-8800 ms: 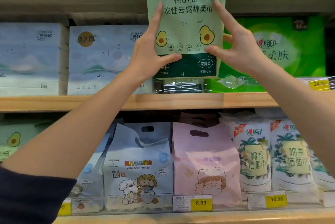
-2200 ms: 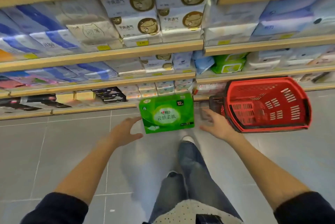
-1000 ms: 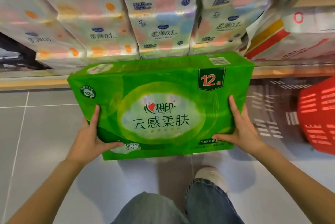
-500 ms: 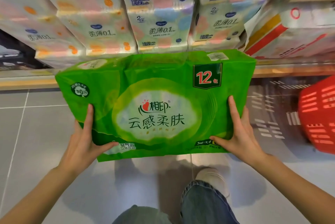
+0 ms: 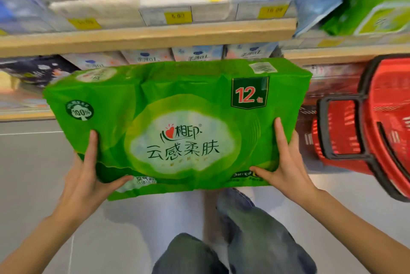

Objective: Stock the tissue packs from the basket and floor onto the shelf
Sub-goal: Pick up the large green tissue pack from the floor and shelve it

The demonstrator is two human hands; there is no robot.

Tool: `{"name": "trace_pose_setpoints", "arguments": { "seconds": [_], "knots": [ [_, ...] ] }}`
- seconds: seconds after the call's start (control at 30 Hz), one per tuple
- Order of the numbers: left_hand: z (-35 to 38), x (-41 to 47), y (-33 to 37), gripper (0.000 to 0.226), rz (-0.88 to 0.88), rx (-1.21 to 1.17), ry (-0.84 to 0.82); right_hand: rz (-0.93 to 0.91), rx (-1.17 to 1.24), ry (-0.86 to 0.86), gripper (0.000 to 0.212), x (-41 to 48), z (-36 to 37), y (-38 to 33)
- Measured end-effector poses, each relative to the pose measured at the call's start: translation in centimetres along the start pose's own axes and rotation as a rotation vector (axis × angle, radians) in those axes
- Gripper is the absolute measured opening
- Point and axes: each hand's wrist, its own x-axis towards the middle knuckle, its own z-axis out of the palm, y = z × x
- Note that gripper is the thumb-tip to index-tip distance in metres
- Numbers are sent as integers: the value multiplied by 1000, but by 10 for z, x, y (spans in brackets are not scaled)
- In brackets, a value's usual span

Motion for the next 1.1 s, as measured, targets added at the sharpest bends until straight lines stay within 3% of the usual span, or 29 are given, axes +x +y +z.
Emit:
{"name": "trace_pose_setpoints", "arguments": {
  "seconds": [0.33, 0.53, 0.63, 0.73, 0.87, 1.1],
  "knots": [
    [-224, -67, 167, 141, 221, 15, 158, 11, -44, 190, 134, -77, -218, -184],
    [-346, -104, 287, 139, 425, 5, 312, -76, -72, 415, 133, -133, -352, -277],
    [-391, -120, 352, 125, 596, -18, 375, -102, -103, 558, 133, -166, -415, -307],
    [-420, -129, 417, 139, 705, -27, 384, -109, -131, 695, 132, -205, -477, -326],
    [-433, -141, 515, 130, 899, -61, 373, -88, -158, 872, 129, -263, -558, -331],
    [-389, -197, 707, 127, 1154, -206, 382, -23, -299, 1127, 133, -374, -695, -282]
  ]
}}
